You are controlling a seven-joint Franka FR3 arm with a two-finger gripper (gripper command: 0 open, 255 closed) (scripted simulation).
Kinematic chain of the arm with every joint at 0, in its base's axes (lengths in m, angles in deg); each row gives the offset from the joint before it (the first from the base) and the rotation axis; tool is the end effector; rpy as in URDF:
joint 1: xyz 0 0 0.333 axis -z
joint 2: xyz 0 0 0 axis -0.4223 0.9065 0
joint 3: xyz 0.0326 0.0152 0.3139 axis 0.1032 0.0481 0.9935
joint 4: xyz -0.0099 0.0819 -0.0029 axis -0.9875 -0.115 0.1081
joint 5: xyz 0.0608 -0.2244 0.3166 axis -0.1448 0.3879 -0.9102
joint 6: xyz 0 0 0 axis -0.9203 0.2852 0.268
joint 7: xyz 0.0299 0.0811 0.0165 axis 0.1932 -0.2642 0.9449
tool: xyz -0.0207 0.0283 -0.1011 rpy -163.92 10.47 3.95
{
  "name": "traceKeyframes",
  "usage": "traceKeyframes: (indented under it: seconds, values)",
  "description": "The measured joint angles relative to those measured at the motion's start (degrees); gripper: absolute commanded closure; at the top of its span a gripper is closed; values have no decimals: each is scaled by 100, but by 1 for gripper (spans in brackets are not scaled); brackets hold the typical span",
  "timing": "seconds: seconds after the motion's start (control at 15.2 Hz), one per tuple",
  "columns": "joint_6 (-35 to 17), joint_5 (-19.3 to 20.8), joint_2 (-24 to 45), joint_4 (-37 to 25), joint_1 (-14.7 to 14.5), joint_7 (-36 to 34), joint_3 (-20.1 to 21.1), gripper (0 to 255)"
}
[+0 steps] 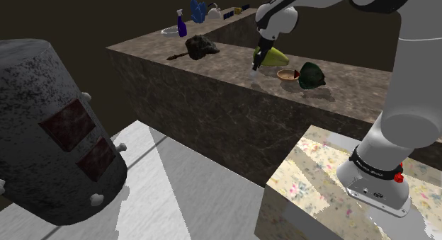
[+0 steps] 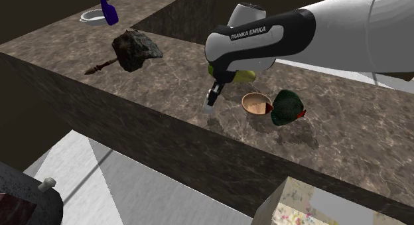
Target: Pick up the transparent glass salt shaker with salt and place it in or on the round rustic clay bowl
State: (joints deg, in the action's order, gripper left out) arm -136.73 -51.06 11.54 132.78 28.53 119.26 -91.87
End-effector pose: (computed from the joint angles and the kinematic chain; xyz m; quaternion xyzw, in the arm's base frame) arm 0.5910 -0.2303 0.3657 -0.9847 -0.1087 -0.1145 0.0740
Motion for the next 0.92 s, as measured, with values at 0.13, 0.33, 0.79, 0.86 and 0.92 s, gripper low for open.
traceKeyframes:
  seconds: [0.13, 0.33, 0.79, 0.86, 0.92]
  values:
    - [102, 65, -81, -36, -21, -71, -20, 255]
    - [278, 149, -176, -134, -28, -151, -51, 255]
    - [719, 346, -394, -406, -57, -368, -108, 255]
    - [782, 364, -404, -463, -58, -396, -112, 255]
    - [847, 383, -419, -516, -55, -417, -119, 255]
